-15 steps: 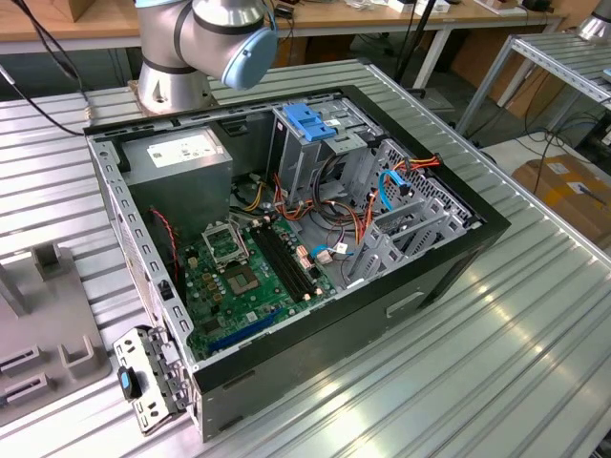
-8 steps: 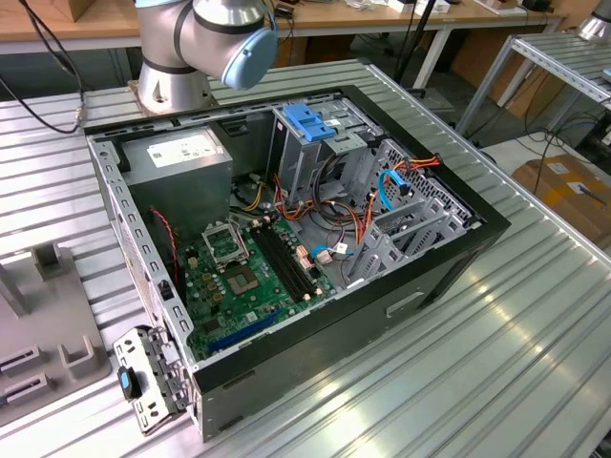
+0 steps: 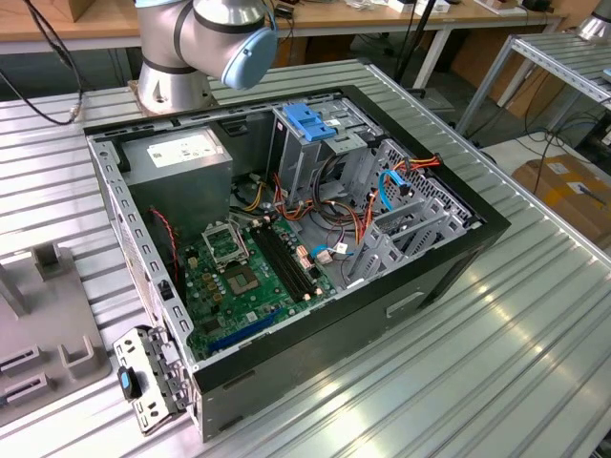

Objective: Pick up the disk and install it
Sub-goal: 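Pick up the disk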

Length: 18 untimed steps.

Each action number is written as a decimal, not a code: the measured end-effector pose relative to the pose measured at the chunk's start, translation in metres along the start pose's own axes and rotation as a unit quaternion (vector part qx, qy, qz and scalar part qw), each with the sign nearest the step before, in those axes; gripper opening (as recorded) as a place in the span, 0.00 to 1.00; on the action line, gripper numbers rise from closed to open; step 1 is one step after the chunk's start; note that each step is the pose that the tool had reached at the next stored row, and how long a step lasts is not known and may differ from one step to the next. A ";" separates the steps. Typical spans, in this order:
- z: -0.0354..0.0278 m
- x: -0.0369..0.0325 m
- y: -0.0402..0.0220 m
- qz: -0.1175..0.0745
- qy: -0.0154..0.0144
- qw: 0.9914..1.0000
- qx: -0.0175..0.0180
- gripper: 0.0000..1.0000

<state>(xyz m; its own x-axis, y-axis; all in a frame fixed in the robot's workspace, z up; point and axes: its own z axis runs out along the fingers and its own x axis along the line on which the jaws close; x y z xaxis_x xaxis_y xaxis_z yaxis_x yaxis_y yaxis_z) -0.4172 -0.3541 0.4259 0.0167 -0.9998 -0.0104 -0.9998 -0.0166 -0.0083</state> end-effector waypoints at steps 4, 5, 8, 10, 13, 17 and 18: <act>-0.0119 -0.0001 -0.0001 0.000 0.000 1.000 0.000 0.35; -0.0160 -0.0002 -0.0001 0.000 0.000 1.000 0.000 0.35; -0.0273 -0.0003 -0.0002 0.000 0.000 1.000 0.000 0.35; -0.0321 -0.0003 -0.0003 0.000 0.000 1.000 0.000 0.35; -0.0347 -0.0004 -0.0003 0.000 0.000 1.000 0.000 0.35; -0.0350 -0.0003 -0.0003 0.000 0.000 1.000 0.000 0.35; -0.0350 -0.0003 -0.0003 0.000 0.000 1.000 0.000 0.35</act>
<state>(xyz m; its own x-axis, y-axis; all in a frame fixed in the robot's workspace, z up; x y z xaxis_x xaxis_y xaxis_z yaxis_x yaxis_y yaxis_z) -0.4172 -0.3542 0.4608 0.0168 -0.9998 -0.0104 -0.9998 -0.0167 -0.0083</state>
